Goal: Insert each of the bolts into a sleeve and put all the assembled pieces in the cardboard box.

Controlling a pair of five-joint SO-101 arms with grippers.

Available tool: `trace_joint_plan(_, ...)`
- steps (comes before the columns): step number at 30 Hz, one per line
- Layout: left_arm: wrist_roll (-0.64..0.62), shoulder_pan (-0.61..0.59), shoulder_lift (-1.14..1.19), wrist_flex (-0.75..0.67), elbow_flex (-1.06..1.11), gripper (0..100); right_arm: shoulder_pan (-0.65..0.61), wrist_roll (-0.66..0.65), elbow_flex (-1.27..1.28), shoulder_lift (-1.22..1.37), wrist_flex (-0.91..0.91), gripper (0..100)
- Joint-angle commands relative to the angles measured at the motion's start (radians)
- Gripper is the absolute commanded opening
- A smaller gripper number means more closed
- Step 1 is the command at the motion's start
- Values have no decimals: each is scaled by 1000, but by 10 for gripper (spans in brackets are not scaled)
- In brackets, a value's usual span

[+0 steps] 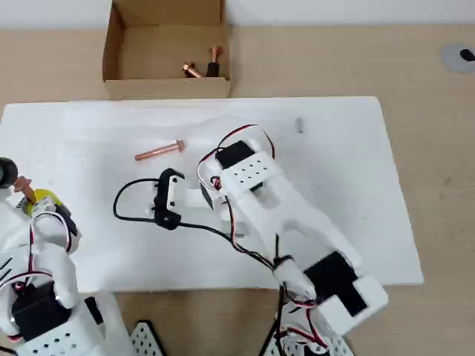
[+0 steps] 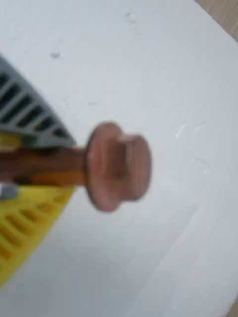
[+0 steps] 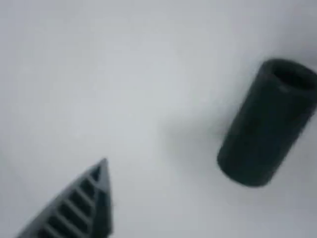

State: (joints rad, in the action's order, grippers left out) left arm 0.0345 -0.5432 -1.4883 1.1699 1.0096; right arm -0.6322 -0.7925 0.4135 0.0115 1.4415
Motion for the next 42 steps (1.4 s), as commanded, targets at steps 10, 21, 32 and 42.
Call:
trace_joint_plan(10,6,-9,-13,-2,-15,9,70,-18,-65,157,-51,374)
trace_joint_plan(21,6,-9,-13,-6,-15,9,76,-17,-171,180,44,186)
trace_joint_plan(32,8,-9,-13,-3,-15,9,76,-46,-282,111,175,259)
trace_joint_plan(42,8,-6,-134,-2,26,8,36,71,-269,-81,265,300)
